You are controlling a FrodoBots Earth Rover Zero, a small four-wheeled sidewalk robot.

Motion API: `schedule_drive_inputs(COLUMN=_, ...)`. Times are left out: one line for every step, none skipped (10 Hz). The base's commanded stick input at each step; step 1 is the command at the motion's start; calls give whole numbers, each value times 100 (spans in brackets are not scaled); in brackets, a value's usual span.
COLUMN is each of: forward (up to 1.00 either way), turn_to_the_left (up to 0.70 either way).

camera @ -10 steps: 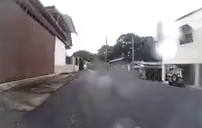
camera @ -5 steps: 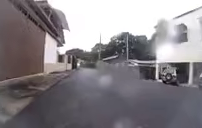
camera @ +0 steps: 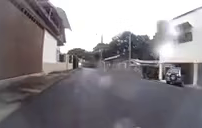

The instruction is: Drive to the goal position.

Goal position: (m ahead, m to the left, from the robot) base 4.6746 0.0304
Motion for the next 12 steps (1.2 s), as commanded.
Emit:
schedule_drive_inputs(forward=70, turn_to_the_left=0)
schedule_drive_inputs(forward=70, turn_to_the_left=0)
schedule_drive_inputs(forward=70, turn_to_the_left=0)
schedule_drive_inputs(forward=70, turn_to_the_left=0)
schedule_drive_inputs(forward=70, turn_to_the_left=3)
schedule_drive_inputs(forward=70, turn_to_the_left=18)
schedule_drive_inputs(forward=70, turn_to_the_left=34)
schedule_drive_inputs(forward=70, turn_to_the_left=35)
schedule_drive_inputs(forward=70, turn_to_the_left=15)
schedule_drive_inputs(forward=70, turn_to_the_left=0)
schedule_drive_inputs(forward=70, turn_to_the_left=0)
schedule_drive_inputs(forward=70, turn_to_the_left=0)
